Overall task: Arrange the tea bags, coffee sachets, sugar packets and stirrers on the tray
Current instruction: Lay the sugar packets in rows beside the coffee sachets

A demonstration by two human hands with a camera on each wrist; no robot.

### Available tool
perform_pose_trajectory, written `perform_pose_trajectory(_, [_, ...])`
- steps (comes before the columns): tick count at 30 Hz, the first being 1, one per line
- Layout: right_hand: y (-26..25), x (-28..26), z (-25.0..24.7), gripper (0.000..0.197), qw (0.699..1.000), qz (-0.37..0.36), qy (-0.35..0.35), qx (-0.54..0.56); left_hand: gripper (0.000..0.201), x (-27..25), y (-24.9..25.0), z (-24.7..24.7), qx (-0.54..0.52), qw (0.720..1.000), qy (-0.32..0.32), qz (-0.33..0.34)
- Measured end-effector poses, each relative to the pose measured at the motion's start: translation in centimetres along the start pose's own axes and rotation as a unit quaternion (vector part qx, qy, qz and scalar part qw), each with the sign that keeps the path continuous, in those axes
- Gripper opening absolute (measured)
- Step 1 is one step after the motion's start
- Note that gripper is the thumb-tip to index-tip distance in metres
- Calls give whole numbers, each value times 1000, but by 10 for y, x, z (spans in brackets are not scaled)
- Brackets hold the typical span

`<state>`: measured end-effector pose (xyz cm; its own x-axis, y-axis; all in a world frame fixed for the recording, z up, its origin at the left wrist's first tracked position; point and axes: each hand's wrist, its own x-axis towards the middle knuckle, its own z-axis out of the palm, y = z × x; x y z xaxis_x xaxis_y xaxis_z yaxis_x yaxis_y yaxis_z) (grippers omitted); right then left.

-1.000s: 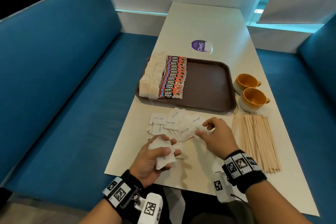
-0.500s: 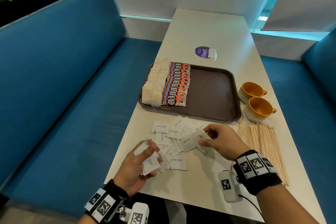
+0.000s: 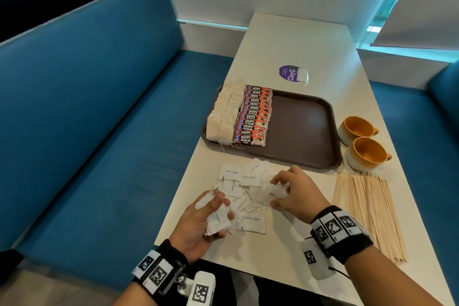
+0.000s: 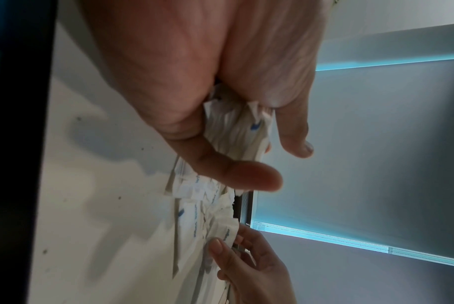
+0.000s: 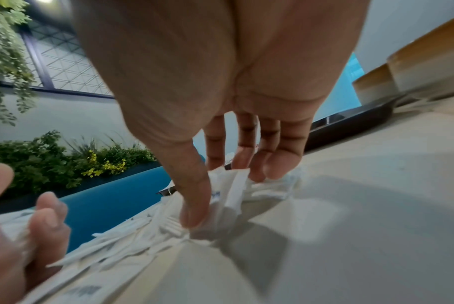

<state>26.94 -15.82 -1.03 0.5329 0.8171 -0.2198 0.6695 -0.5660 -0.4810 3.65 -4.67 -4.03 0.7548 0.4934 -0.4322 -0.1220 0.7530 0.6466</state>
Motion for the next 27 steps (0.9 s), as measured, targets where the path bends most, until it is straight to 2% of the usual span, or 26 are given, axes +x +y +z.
perform_pose_trajectory(5, [11,-18,-2,22,996,9,36,85,62,1,0,0,0,1000,2,-2])
perform_pose_trajectory(11, [20,-35,-8,24,977,18,1,212,63,-1,-1,0,6,1000,-2,10])
perform_pose_trajectory(13, [17,-42,-14,28,954,15,-16,299,63,-2,-1,2,25,1000,-5,17])
perform_pose_trajectory(15, [11,-48,-20,35,918,7,-42,394,66,-3,-2,6,45,999,-8,19])
perform_pose_trajectory(17, [4,-51,-23,39,882,-2,-61,468,74,-5,-5,12,51,999,-10,12])
perform_pose_trajectory(19, [-5,-53,-19,46,858,-20,-84,506,87,-6,-9,20,48,999,-23,3])
perform_pose_trajectory(21, [-16,-55,-14,45,858,-25,-100,504,98,-8,-14,31,43,997,-64,0])
perform_pose_trajectory(23, [-29,-58,-10,38,864,-14,-103,492,99,-10,-18,41,10,994,-106,-11])
perform_pose_trajectory(27, [-41,-62,-4,38,903,-8,-60,425,71,-13,-24,48,-49,989,-135,-22])
